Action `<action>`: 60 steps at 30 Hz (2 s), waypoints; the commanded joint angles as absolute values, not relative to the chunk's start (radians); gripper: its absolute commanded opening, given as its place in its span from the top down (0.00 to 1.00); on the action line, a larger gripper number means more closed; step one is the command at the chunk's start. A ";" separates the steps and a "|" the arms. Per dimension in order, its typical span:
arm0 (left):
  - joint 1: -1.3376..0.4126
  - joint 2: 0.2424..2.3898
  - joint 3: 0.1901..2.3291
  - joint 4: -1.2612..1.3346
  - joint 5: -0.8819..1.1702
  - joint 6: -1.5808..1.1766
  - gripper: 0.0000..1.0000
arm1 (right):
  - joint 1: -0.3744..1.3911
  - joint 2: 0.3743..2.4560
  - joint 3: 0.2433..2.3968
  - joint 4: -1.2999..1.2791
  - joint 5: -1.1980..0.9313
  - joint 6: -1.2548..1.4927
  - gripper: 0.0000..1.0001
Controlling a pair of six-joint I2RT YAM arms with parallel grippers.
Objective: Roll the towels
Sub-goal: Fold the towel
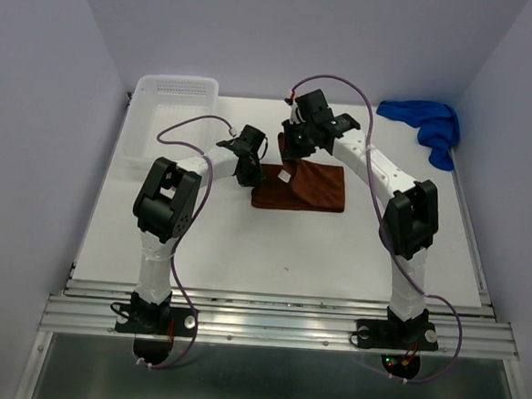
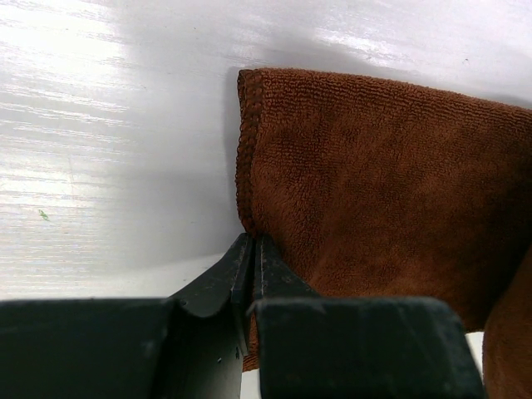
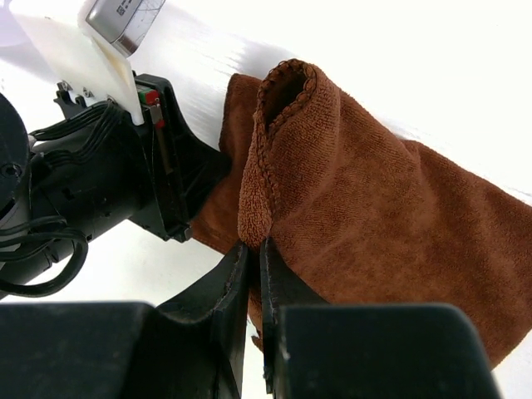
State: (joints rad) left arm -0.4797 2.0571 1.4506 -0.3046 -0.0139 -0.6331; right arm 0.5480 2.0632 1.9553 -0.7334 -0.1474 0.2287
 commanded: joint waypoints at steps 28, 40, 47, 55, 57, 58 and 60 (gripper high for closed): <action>-0.462 2.017 1.439 -0.400 -0.081 -0.676 0.89 | 0.589 2.286 2.097 -0.675 -0.287 0.294 0.99; -0.454 2.005 1.439 -0.414 -0.090 -0.706 0.83 | 0.589 2.329 2.102 -0.643 -0.317 0.336 0.88; -0.448 1.982 1.428 -0.411 -0.094 -0.721 0.82 | 0.589 2.316 2.095 -0.641 -0.351 0.334 0.62; -0.437 1.960 1.419 -0.413 -0.103 -0.730 0.81 | 0.589 2.232 2.048 -0.624 -0.319 0.318 0.46; -0.434 1.954 1.414 -0.417 -0.107 -0.736 0.81 | 0.589 2.209 2.039 -0.623 -0.273 0.314 0.43; -0.433 1.950 1.413 -0.417 -0.109 -0.735 0.80 | 0.589 2.185 2.034 -0.620 -0.259 0.313 0.43; -0.431 1.930 1.408 -0.419 -0.115 -0.736 0.77 | 0.589 2.160 2.017 -0.621 -0.221 0.311 0.39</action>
